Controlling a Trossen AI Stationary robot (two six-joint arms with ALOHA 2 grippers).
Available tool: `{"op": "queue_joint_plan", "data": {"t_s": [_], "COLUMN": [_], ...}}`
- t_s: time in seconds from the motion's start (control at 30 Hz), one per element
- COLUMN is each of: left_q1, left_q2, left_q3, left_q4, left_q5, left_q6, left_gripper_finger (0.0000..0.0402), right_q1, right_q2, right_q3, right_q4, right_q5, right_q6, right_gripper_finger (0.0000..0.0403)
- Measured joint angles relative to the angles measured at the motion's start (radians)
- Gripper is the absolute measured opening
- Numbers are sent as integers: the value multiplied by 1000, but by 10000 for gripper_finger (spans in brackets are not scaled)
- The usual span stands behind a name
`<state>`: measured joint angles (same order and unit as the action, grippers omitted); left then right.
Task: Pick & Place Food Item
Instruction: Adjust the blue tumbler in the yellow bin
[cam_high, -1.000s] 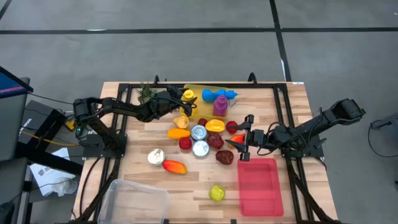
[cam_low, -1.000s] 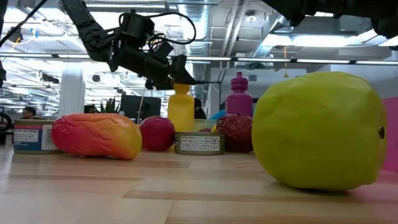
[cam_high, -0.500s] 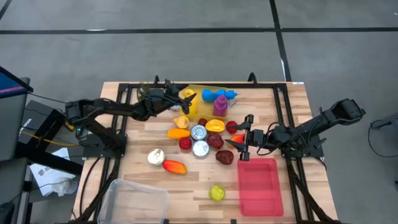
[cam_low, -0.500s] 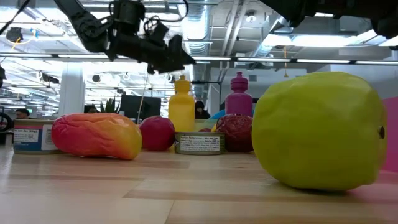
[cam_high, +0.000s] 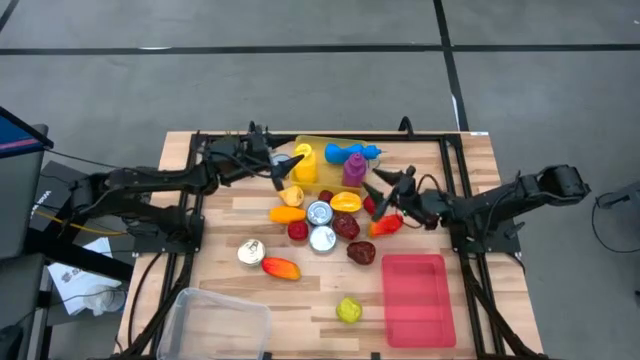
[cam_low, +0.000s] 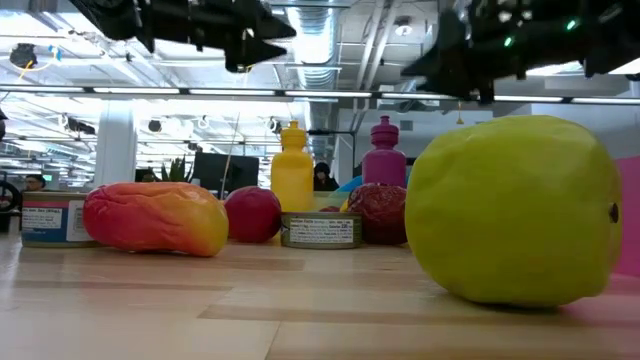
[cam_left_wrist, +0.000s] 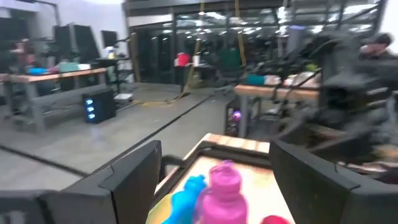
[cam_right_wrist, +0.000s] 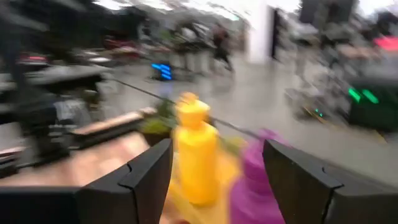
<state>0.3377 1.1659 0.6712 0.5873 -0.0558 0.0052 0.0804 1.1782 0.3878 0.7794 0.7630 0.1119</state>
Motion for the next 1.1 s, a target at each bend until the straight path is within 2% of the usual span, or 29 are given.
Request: {"op": "queue_joint_plan", "data": {"t_s": [0.07,0.17,0.27,0.4,0.6,0.73,0.83,0.93,1.1], "left_q1": [-7,-21,-40,-49,-50,-50,-49,-49,-49], "left_q2": [-35,-80,-111,-134,-134,-134,-147,-166,-216], "left_q3": [0,0,0,0,0,0,0,0,0], "left_q4": [-23,-56,-87,-103,-118,-140,-149,-158,-173], "left_q5": [31,64,64,64,64,69,116,159,169], "left_q6": [-16,-38,-39,-40,-39,-38,-36,-37,-39], "left_gripper_finger": [289,289,289,290,290,290,290,290,290], "right_q1": [-63,-177,-294,-431,-592,-656,-666,-670,-702], "right_q2": [0,0,0,0,0,0,0,0,6], "right_q3": [0,0,0,0,0,0,0,0,0], "right_q4": [-73,-183,-254,-264,-317,-382,-380,-384,-428], "right_q5": [24,3,-89,-254,-450,-522,-539,-557,-584], "right_q6": [110,263,386,500,687,793,839,858,868], "right_gripper_finger": [240,240,240,240,240,240,240,240,240]}}
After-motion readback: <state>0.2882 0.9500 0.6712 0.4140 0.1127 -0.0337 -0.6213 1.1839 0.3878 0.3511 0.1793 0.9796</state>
